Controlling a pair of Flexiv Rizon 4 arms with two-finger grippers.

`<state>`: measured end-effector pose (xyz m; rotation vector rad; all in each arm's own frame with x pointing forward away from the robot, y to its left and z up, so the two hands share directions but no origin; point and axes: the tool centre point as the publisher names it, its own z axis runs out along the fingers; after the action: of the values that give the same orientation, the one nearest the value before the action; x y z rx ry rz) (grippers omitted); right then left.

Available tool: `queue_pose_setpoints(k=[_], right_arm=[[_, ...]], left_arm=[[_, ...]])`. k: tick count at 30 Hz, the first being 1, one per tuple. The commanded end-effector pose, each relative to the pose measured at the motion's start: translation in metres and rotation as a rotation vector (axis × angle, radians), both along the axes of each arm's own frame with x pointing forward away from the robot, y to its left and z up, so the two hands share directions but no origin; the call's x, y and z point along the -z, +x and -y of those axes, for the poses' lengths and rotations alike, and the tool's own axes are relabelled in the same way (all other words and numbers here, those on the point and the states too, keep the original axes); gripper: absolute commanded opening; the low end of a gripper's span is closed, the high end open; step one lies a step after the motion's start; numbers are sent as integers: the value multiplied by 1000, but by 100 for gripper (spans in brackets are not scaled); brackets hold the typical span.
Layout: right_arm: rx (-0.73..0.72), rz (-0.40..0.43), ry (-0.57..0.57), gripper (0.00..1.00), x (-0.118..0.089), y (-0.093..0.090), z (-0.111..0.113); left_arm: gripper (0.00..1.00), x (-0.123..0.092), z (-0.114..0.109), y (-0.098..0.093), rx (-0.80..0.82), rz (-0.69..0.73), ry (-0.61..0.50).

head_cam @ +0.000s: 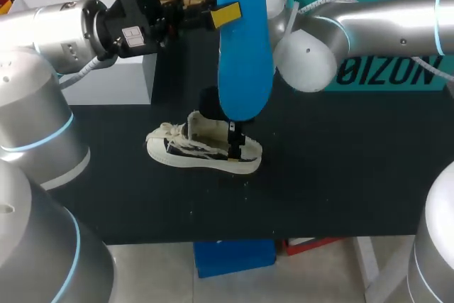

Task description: Take the shoe out of the shoebox, open the shoe tongue, remove and reinsert the insole, then place the shoe into the shoebox

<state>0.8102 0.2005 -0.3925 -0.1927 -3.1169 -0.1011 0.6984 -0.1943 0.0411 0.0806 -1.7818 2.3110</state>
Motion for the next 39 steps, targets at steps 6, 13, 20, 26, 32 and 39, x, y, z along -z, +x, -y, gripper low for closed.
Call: queue_pose_setpoints(k=[6, 13, 20, 26, 32, 39], right_arm=[[2, -1, -7, 100, 0, 0, -2], [1, -1, -3, 100, 1, 0, -2], [-7, 36, 181, 100, -3, -2, 1], [-6, 48, 259, 100, -2, -3, 3], [9, 77, 408, 100, -2, -4, 1], [44, 110, 547, 100, 0, -5, 2]], left_arm=[[0, 1, 1, -1, -4, 0, 0], [0, 1, 1, -1, -4, 0, 0], [0, 1, 1, -1, -4, 0, 0], [0, 1, 1, -1, -4, 0, 0], [0, 1, 1, -1, -4, 0, 0], [0, 1, 1, -1, -4, 0, 0]])
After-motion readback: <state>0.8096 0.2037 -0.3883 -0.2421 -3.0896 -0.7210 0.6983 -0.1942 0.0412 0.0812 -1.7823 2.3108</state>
